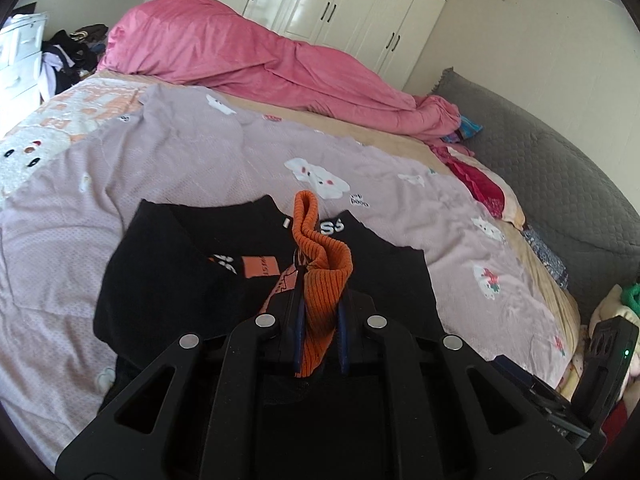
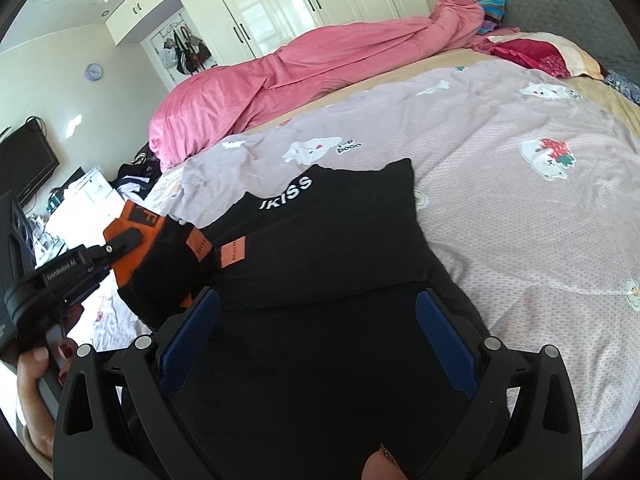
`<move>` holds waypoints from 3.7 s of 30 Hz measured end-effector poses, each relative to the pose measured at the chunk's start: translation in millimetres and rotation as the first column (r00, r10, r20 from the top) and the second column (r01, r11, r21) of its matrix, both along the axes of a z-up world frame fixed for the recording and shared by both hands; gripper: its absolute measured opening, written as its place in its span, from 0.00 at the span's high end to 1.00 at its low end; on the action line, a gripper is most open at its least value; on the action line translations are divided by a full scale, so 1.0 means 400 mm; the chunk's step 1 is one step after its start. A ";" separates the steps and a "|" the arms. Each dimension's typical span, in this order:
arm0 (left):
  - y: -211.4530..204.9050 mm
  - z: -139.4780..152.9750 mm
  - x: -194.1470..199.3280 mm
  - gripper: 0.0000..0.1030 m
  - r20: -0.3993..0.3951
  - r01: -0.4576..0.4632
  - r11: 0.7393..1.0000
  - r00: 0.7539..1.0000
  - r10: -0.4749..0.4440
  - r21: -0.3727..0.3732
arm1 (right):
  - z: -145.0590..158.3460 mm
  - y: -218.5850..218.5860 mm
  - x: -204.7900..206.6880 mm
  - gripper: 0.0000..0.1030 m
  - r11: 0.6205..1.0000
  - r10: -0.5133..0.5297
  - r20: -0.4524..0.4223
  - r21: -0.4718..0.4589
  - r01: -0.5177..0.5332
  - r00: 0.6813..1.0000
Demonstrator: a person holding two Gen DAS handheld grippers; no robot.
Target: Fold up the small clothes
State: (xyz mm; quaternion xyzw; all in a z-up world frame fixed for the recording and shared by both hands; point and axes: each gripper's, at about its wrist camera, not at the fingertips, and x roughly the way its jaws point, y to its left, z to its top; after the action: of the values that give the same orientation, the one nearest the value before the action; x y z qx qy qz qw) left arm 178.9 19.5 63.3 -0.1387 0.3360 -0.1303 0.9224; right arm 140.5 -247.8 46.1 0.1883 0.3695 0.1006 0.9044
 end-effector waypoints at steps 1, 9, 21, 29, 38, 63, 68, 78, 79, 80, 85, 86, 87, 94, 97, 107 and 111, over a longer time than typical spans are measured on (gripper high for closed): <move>-0.006 -0.006 0.001 0.94 -0.006 0.008 1.000 1.000 -0.008 0.004 | -0.002 -0.004 -0.001 0.05 1.000 -0.003 -0.002 0.001 0.003 1.000; -0.048 -0.050 0.008 0.94 -0.043 0.053 0.998 0.998 -0.052 0.020 | -0.029 -0.039 0.001 0.05 1.000 -0.028 -0.023 0.010 0.028 0.999; -0.088 -0.097 0.026 0.78 -0.085 0.114 0.993 0.990 -0.113 0.004 | -0.060 -0.064 0.012 0.05 0.998 -0.053 -0.050 0.012 0.054 0.997; -0.079 -0.085 0.019 0.55 -0.054 0.111 0.993 0.993 -0.109 0.042 | -0.075 -0.034 0.026 0.05 1.000 -0.027 -0.066 0.004 0.028 0.997; 0.024 -0.092 0.033 0.36 -0.029 -0.053 0.992 0.998 0.057 0.111 | -0.086 0.080 0.046 0.05 0.996 0.088 -0.090 -0.012 -0.090 0.992; 0.277 -0.113 0.028 0.26 -0.016 -0.307 0.949 0.951 0.308 0.073 | -0.130 0.262 0.133 0.88 0.974 0.186 -0.081 -0.117 -0.194 0.979; 0.303 -0.112 0.024 0.26 -0.018 -0.333 0.942 0.942 0.334 0.051 | -0.041 0.245 0.163 0.88 0.968 0.214 -0.009 -0.130 -0.213 0.977; 0.294 -0.100 0.030 0.26 0.001 -0.310 0.949 0.951 0.311 0.062 | 0.045 0.124 0.265 0.89 0.951 0.154 0.019 -0.276 -0.142 0.988; 0.287 -0.099 0.033 0.26 0.001 -0.304 0.950 0.953 0.304 0.067 | 0.038 0.113 0.272 0.89 0.947 0.147 0.013 -0.289 -0.137 0.989; 0.281 -0.100 0.036 0.26 0.001 -0.298 0.952 0.954 0.299 0.070 | 0.029 0.104 0.277 0.89 0.945 0.140 0.007 -0.300 -0.131 0.990; 0.246 -0.098 0.062 0.26 -0.011 -0.265 0.960 0.964 0.267 0.087 | -0.011 0.088 0.277 0.89 0.942 0.124 -0.016 -0.314 -0.122 0.992; 0.233 -0.096 0.071 0.26 -0.013 -0.254 0.963 0.967 0.256 0.092 | -0.015 0.085 0.275 0.88 0.942 0.122 -0.015 -0.314 -0.120 0.992; 0.222 -0.094 0.079 0.26 -0.015 -0.245 0.965 0.969 0.248 0.095 | -0.020 0.086 0.276 0.88 0.941 0.118 -0.017 -0.316 -0.117 0.993; 0.121 -0.114 0.142 0.26 -0.057 -0.151 0.979 0.985 0.160 0.138 | -0.025 0.080 0.272 0.87 0.942 0.116 -0.020 -0.314 -0.116 0.993; 0.084 -0.130 0.162 0.26 -0.075 -0.115 0.982 0.989 0.127 0.152 | -0.019 0.073 0.268 0.86 0.943 0.116 -0.013 -0.312 -0.115 0.993; 0.064 -0.176 0.182 0.26 -0.124 -0.068 0.975 0.988 0.096 0.212 | -0.029 0.018 0.260 0.86 0.941 0.051 -0.010 -0.335 -0.051 0.999; 0.072 -0.184 0.187 0.26 -0.140 -0.059 0.971 0.986 0.094 0.231 | -0.051 0.037 0.266 0.81 0.941 0.083 -0.043 -0.325 -0.092 0.996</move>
State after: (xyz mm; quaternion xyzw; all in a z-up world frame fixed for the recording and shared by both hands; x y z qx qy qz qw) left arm 253.8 48.4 -10.4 -0.0552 0.4115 -0.0447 0.9086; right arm 246.8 -232.9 25.9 0.0208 0.4021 0.0753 0.9123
